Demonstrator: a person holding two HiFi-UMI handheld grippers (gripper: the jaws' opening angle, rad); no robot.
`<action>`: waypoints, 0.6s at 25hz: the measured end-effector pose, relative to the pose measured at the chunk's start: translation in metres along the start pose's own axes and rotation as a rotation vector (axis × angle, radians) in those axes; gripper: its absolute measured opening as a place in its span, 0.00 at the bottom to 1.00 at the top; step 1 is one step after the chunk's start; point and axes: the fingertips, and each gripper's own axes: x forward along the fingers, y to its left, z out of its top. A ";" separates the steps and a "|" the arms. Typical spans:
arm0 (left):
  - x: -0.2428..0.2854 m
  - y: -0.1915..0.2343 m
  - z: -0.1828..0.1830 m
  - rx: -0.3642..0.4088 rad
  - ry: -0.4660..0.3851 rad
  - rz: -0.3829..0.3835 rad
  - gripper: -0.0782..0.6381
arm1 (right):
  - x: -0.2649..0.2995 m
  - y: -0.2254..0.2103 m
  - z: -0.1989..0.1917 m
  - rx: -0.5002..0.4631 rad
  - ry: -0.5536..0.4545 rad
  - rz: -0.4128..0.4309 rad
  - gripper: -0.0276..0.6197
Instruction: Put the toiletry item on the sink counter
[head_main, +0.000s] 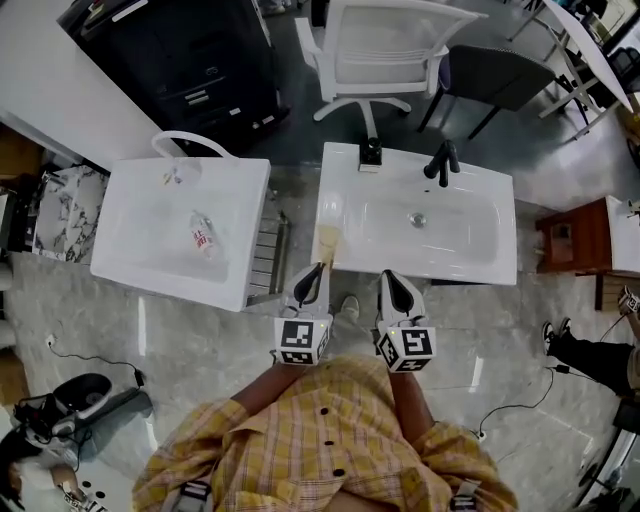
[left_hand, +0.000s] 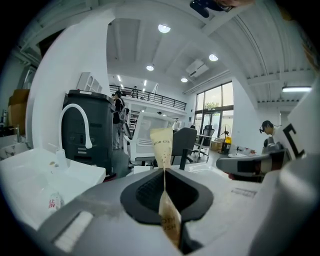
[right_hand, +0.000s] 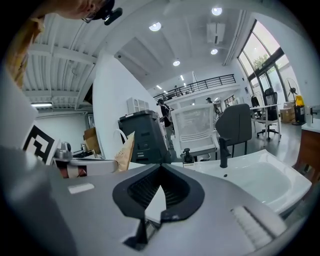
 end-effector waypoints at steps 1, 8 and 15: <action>0.004 0.000 -0.002 0.002 0.008 0.005 0.12 | 0.003 -0.003 -0.001 0.001 0.005 0.006 0.04; 0.037 0.007 -0.012 -0.002 0.062 0.056 0.12 | 0.026 -0.025 -0.004 0.021 0.034 0.047 0.04; 0.068 0.014 -0.021 -0.007 0.119 0.105 0.12 | 0.047 -0.040 -0.001 0.025 0.041 0.091 0.04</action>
